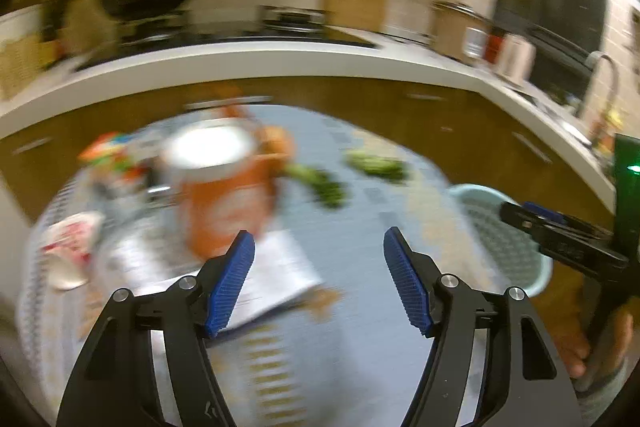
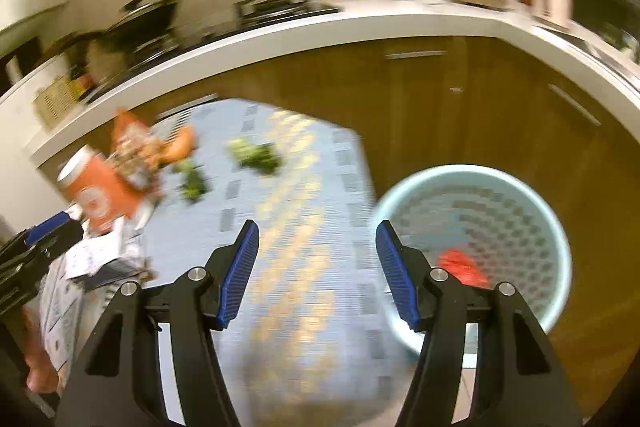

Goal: Collect trash
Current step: 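Grasp the broccoli stem with the right tool while the left tool grasps the white carton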

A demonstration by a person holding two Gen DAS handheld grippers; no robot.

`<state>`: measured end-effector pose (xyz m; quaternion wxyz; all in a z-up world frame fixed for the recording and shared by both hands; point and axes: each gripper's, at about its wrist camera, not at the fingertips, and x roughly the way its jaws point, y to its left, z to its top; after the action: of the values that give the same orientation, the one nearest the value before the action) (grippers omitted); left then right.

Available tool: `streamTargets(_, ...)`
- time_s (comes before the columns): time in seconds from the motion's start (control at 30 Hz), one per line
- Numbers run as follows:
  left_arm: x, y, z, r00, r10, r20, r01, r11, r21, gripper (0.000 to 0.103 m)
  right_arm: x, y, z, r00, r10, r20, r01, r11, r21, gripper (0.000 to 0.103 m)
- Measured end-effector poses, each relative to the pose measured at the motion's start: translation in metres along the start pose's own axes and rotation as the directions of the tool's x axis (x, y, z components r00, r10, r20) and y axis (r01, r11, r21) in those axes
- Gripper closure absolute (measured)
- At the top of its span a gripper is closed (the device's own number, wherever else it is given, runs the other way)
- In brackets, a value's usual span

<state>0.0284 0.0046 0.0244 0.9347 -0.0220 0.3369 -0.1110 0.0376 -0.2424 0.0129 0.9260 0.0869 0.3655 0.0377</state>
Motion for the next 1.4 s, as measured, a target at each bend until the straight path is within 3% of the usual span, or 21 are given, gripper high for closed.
streamTargets(0.17, -0.013, 0.058, -0.014, 0.994, 0.11, -0.024, -0.111, 0.992, -0.067, 0.029, 0.02, 0.042, -0.006, 0.998, 0.043, -0.041, -0.045, 0.998, -0.049, 0.046)
streamTargets(0.3, 0.003, 0.085, -0.027, 0.989, 0.099, -0.107, -0.111, 0.988, -0.111, 0.029, 0.034, 0.062, -0.014, 0.995, 0.059, -0.082, -0.064, 0.996, -0.066, 0.046)
streamTargets(0.4, 0.016, 0.088, -0.036, 0.989, -0.006, -0.149, -0.015, 0.99, -0.141, 0.029, 0.035, 0.067, -0.016, 0.995, 0.052, -0.091, -0.059, 0.995, -0.079, 0.046)
streamTargets(0.53, 0.02, 0.074, -0.044, 0.968, -0.191, -0.164, 0.162, 0.972, -0.17, 0.029, 0.032, 0.065, -0.017, 0.995, 0.038, -0.089, -0.045, 0.996, -0.082, 0.046)
streamTargets(0.6, 0.016, 0.057, -0.051, 0.942, -0.293, -0.165, 0.265, 0.948, -0.174, 0.029, 0.033, 0.062, -0.016, 0.996, 0.031, -0.089, -0.038, 0.996, -0.08, 0.046)
streamTargets(0.67, 0.014, 0.038, -0.055, 0.903, -0.388, -0.181, 0.362, 0.918, -0.161, 0.029, 0.033, 0.06, -0.015, 0.996, 0.026, -0.088, -0.032, 0.996, -0.078, 0.046)
streamTargets(0.7, 0.013, 0.028, -0.057, 0.887, -0.42, -0.193, 0.397, 0.906, -0.146, 0.029, 0.033, 0.058, -0.014, 0.996, 0.022, -0.086, -0.028, 0.997, -0.077, 0.046)
streamTargets(0.77, 0.008, 0.013, -0.059, 0.872, -0.441, -0.212, 0.429, 0.897, -0.102, 0.029, 0.034, 0.054, -0.011, 0.996, 0.015, -0.084, -0.022, 0.997, -0.076, 0.046)
streamTargets(0.8, 0.005, 0.009, -0.058, 0.874, -0.436, -0.215, 0.43, 0.899, -0.08, 0.029, 0.034, 0.052, -0.009, 0.997, 0.012, -0.08, -0.018, 0.997, -0.078, 0.046)
streamTargets(0.9, -0.005, 0.009, -0.055, 0.908, -0.369, -0.198, 0.372, 0.928, -0.023, 0.028, 0.035, 0.048, -0.002, 0.998, 0.004, -0.068, -0.01, 0.995, -0.098, 0.046)
streamTargets(0.97, -0.005, 0.012, -0.044, 0.945, -0.275, -0.178, 0.279, 0.96, -0.005, 0.027, 0.04, 0.045, 0.009, 0.999, 0.004, -0.048, -0.01, 0.992, -0.128, 0.046)
streamTargets(1.07, 0.012, 0.011, -0.03, 0.973, -0.115, -0.198, 0.125, 0.991, 0.038, 0.027, 0.053, 0.041, 0.025, 0.999, 0.036, -0.041, -0.041, 0.989, -0.142, 0.046)
streamTargets(1.3, 0.06, -0.011, -0.021, 0.956, -0.015, -0.291, 0.046, 0.994, 0.101, 0.027, 0.096, 0.045, 0.06, 0.996, 0.048, -0.076, -0.066, 0.964, -0.256, 0.046)
streamTargets(1.4, 0.074, -0.02, -0.022, 0.95, 0.028, -0.31, 0.013, 0.992, 0.129, 0.032, 0.112, 0.046, 0.064, 0.994, 0.043, -0.103, -0.071, 0.954, -0.291, 0.046)
